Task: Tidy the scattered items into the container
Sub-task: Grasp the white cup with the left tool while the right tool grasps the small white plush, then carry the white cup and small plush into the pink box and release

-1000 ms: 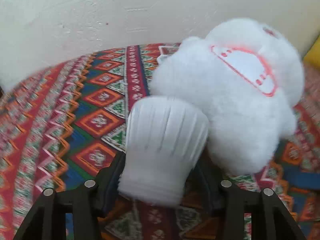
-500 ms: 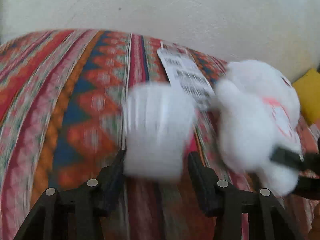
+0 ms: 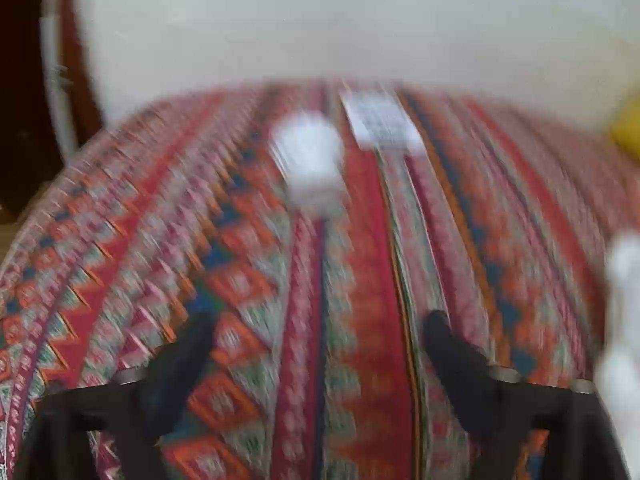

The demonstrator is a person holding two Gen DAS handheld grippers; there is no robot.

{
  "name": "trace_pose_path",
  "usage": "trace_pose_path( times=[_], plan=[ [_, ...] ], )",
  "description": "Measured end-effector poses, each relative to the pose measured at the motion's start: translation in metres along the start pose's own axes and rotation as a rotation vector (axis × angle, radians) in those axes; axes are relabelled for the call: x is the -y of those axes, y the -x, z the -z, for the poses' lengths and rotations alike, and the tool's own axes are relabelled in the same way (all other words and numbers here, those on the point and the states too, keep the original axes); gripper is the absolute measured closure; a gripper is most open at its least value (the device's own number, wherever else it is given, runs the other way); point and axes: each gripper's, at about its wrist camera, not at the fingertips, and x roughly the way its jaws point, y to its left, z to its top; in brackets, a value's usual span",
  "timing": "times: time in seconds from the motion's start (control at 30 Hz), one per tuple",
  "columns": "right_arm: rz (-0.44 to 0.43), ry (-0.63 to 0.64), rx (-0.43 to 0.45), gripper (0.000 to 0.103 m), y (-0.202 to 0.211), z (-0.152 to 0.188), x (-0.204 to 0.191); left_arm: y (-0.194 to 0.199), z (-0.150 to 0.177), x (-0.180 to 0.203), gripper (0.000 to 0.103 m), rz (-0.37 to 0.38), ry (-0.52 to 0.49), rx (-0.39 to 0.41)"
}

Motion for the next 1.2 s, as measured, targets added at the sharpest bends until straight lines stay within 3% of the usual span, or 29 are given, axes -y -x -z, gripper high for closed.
trace_pose_path(
  times=[0.07,0.17,0.37,0.5,0.53,0.57,0.6,0.63,0.73,0.9,1.07,1.2],
  plan=[
    [0.007,0.022,-0.001,0.056,0.002,-0.002,-0.002,-0.01,-0.02,-0.001,0.013,0.006,0.042,0.011],
    [-0.006,0.021,-0.02,0.056,0.002,-0.008,-0.003,-0.036,-0.043,0.008,0.012,-0.03,0.009,-0.002],
    [-0.036,0.044,-0.072,0.055,-0.003,-0.029,-0.011,-0.124,-0.074,0.025,0.012,-0.119,-0.074,-0.101],
    [-0.057,0.045,-0.08,0.055,-0.003,-0.042,-0.014,-0.162,-0.088,0.025,0.013,-0.179,-0.055,-0.125],
    [-0.059,0.047,-0.081,0.055,-0.002,-0.044,-0.015,-0.166,-0.089,0.022,0.018,-0.181,-0.041,-0.125],
    [-0.062,0.048,-0.083,0.055,-0.005,-0.047,-0.016,-0.165,-0.089,0.018,0.047,-0.138,-0.024,-0.125],
    [-0.063,0.048,-0.082,0.055,-0.024,-0.05,-0.016,-0.162,-0.088,0.014,0.046,-0.091,-0.005,-0.13],
    [-0.063,0.049,-0.08,0.055,-0.04,-0.053,-0.015,-0.154,-0.087,0.012,0.046,-0.086,0.007,-0.126],
    [-0.024,0.092,-0.056,0.056,-0.034,-0.049,-0.026,-0.108,-0.076,0.012,0.046,-0.033,0.015,-0.076],
    [0.076,0.276,0.049,0.058,0.003,-0.032,-0.071,0.011,-0.038,0.019,0.046,0.104,0.025,0.048],
    [-0.035,0.345,0.151,0.061,0.05,-0.019,-0.109,0.104,-0.002,0.026,0.046,0.183,0.052,0.118],
    [-0.146,0.322,0.187,0.062,0.083,-0.007,-0.122,0.147,0.003,0.044,0.046,0.212,0.037,0.152]
  ],
)
